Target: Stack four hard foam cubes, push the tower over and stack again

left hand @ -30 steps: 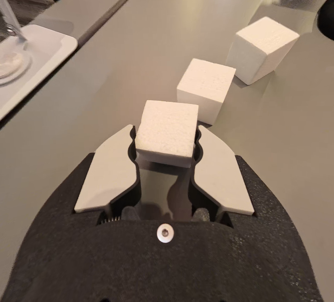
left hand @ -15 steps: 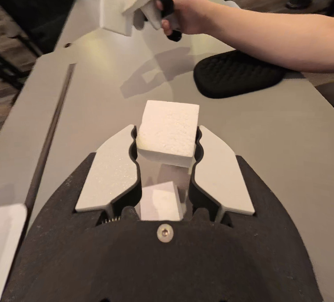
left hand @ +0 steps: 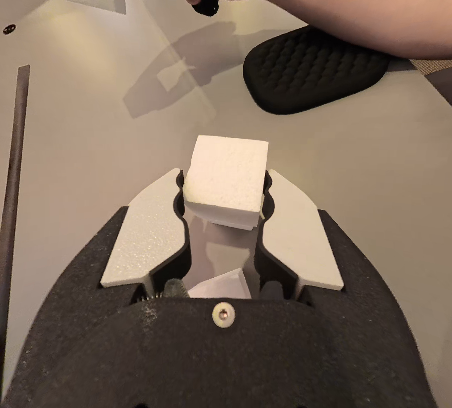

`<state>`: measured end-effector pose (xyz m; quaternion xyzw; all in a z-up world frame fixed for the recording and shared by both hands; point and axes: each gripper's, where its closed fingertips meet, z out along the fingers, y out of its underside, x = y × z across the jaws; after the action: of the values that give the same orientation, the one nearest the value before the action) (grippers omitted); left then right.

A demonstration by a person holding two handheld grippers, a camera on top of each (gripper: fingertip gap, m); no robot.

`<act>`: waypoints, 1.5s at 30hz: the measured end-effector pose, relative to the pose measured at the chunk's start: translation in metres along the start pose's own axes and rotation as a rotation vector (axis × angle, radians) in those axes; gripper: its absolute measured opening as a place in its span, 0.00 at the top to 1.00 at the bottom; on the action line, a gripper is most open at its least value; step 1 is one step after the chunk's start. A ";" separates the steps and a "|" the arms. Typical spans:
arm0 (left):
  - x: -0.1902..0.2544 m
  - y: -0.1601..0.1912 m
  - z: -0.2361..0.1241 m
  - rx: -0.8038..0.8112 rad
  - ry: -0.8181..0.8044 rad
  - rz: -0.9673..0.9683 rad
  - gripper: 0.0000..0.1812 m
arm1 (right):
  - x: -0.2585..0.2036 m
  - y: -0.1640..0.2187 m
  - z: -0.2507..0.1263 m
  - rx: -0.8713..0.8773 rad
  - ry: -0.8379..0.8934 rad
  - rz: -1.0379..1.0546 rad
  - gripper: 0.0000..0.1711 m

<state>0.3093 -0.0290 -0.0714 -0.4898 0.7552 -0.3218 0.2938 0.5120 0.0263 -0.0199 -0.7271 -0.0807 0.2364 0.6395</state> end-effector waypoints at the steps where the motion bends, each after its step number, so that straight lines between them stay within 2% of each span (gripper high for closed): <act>1: 0.000 0.000 0.001 0.001 -0.001 -0.001 0.66 | -0.001 0.001 0.001 -0.010 0.000 -0.010 0.64; 13: -0.001 0.015 0.010 -0.072 0.008 0.003 0.65 | -0.006 0.009 0.006 -0.064 -0.001 -0.062 0.64; 16: -0.007 0.015 0.006 -0.090 -0.034 -0.024 0.52 | -0.009 0.007 0.007 -0.057 -0.017 -0.058 0.64; 20: -0.015 0.010 -0.023 -0.016 -0.135 -0.082 0.47 | -0.023 -0.001 0.005 -0.022 -0.091 -0.063 0.64; 24: -0.024 0.049 -0.058 -0.057 -0.324 -0.165 0.40 | -0.068 -0.021 -0.003 0.007 -0.307 -0.063 0.64; 27: -0.018 0.089 -0.065 -0.129 -0.363 -0.213 0.39 | -0.111 -0.039 -0.010 -0.004 -0.461 -0.125 0.64; 30: -0.011 0.104 -0.059 -0.127 -0.352 -0.235 0.42 | -0.155 -0.041 -0.005 -0.101 -0.597 -0.166 0.64; 34: -0.013 0.120 -0.049 -0.152 -0.350 -0.257 0.48 | -0.191 -0.006 0.020 -0.351 -0.647 -0.317 0.64; 36: -0.016 0.121 -0.045 -0.131 -0.358 -0.260 0.54 | -0.202 0.012 0.029 -0.449 -0.670 -0.352 0.64; 38: -0.019 0.120 -0.042 -0.105 -0.369 -0.259 0.66 | -0.207 0.029 0.038 -0.529 -0.672 -0.376 0.64; 45: -0.018 0.117 -0.040 -0.030 -0.332 -0.293 0.67 | -0.210 0.060 0.054 -0.648 -0.678 -0.372 0.64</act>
<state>0.2201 0.0321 -0.1349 -0.6447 0.6219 -0.2648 0.3571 0.2929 -0.0234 -0.0309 -0.7439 -0.4812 0.3040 0.3502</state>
